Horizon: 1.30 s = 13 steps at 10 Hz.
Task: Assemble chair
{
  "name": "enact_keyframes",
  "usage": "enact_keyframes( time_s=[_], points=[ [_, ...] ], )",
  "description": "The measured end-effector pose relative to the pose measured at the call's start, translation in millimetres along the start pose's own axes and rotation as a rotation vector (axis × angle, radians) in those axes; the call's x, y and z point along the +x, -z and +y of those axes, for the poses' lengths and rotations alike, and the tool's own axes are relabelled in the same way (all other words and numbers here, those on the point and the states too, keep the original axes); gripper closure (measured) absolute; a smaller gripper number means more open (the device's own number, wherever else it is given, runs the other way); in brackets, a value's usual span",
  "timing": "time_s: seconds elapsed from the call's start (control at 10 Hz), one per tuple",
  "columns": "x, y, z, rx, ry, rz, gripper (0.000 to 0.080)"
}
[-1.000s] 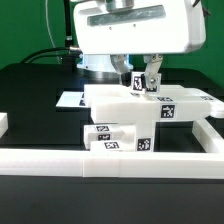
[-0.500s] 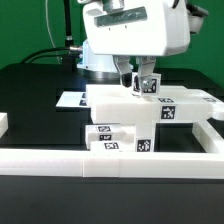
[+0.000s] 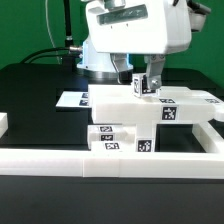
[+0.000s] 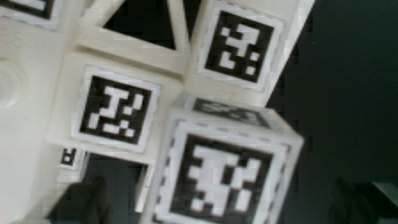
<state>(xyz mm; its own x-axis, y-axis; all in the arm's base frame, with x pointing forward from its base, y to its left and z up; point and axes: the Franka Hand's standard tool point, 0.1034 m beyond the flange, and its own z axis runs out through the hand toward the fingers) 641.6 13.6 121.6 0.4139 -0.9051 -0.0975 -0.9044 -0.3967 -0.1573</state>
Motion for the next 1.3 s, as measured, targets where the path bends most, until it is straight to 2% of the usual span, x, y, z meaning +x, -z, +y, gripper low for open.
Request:
enact_keyframes(
  time_s=[0.2,0.5,0.7,1.0,1.1,1.3],
  points=[
    [-2.6,0.2,-2.2,-0.001,0.016,0.003,0.0152],
    [-4.1,-0.3,-2.5,-0.004,0.035,0.005,0.0150],
    [-11.6,-1.5,-5.4,-0.006,0.062,0.004,0.0150],
    [-11.6,-1.6,-5.4,-0.006,0.094,0.003,0.0150],
    [-13.3,-2.3,-5.5,-0.006,0.124,0.002,0.0150],
    [-12.0,-3.1,-3.6,-0.009,0.352,0.007,0.0150]
  ],
)
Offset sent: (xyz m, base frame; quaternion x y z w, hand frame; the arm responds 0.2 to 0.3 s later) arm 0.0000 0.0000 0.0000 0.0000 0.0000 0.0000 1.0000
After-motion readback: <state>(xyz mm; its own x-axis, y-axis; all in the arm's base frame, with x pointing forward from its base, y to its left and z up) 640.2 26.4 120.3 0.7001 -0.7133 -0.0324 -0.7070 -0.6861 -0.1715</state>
